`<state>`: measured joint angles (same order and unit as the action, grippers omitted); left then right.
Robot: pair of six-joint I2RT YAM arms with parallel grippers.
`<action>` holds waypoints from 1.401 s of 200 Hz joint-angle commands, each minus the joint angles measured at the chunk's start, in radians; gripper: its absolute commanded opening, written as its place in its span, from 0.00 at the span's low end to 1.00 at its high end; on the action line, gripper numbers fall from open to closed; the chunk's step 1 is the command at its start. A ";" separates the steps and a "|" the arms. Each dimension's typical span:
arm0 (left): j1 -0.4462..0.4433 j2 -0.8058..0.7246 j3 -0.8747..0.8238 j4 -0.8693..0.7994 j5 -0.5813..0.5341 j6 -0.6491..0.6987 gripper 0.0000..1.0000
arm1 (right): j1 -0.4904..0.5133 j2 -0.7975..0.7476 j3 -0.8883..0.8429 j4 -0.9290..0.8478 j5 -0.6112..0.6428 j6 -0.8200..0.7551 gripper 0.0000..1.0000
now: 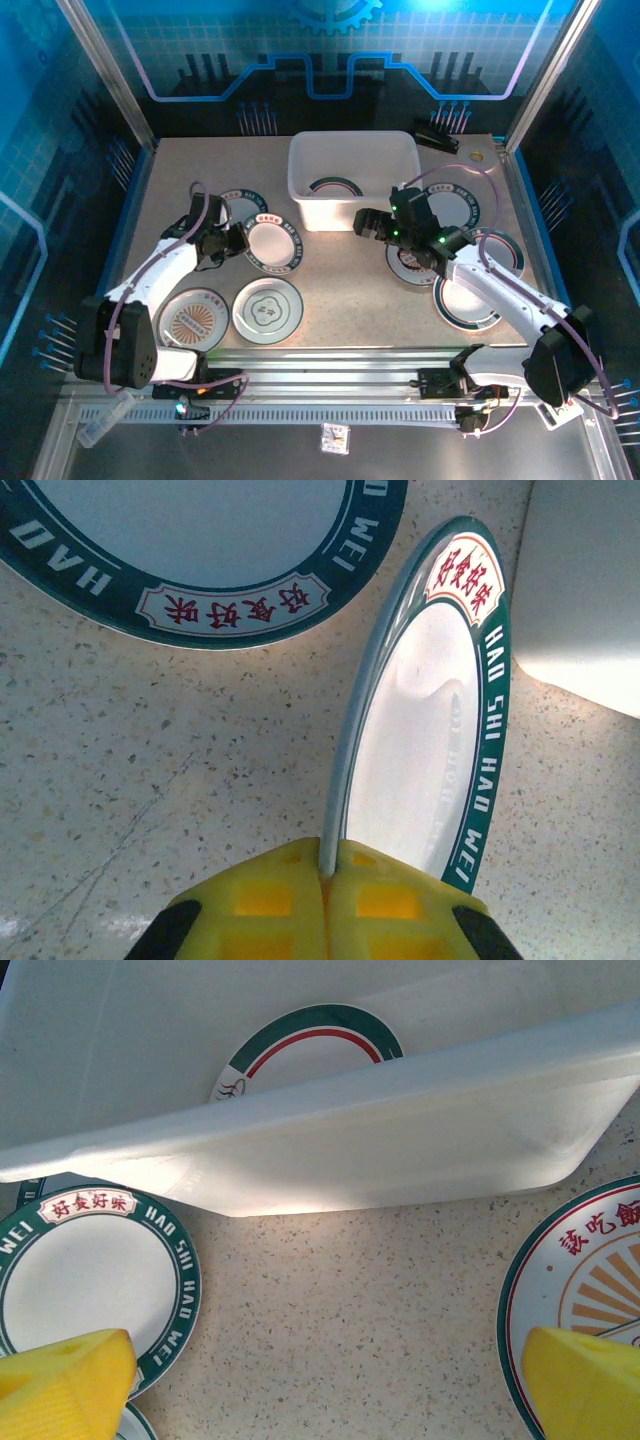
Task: Place the plates into the plastic bin on the countertop
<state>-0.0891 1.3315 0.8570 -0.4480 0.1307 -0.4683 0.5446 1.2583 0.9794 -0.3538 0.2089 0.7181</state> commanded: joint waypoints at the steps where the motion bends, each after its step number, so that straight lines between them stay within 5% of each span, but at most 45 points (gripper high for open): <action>1: 0.015 -0.053 0.045 -0.033 0.020 0.021 0.00 | 0.007 -0.019 0.014 0.003 0.002 0.009 1.00; 137: 0.099 -0.134 0.110 -0.112 0.090 0.019 0.00 | -0.006 -0.005 0.047 0.007 -0.078 -0.026 1.00; 243: 0.219 -0.179 0.353 -0.190 0.122 0.028 0.00 | -0.042 0.045 0.201 -0.064 -0.290 -0.108 0.99; 280: 0.219 -0.145 0.427 -0.151 0.211 -0.025 0.00 | -0.075 0.050 0.237 -0.073 -0.361 -0.113 0.98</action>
<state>0.1226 1.1774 1.2133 -0.6315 0.2405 -0.4488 0.4980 1.2991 1.1637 -0.4030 -0.0803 0.6273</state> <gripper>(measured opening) 0.064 0.984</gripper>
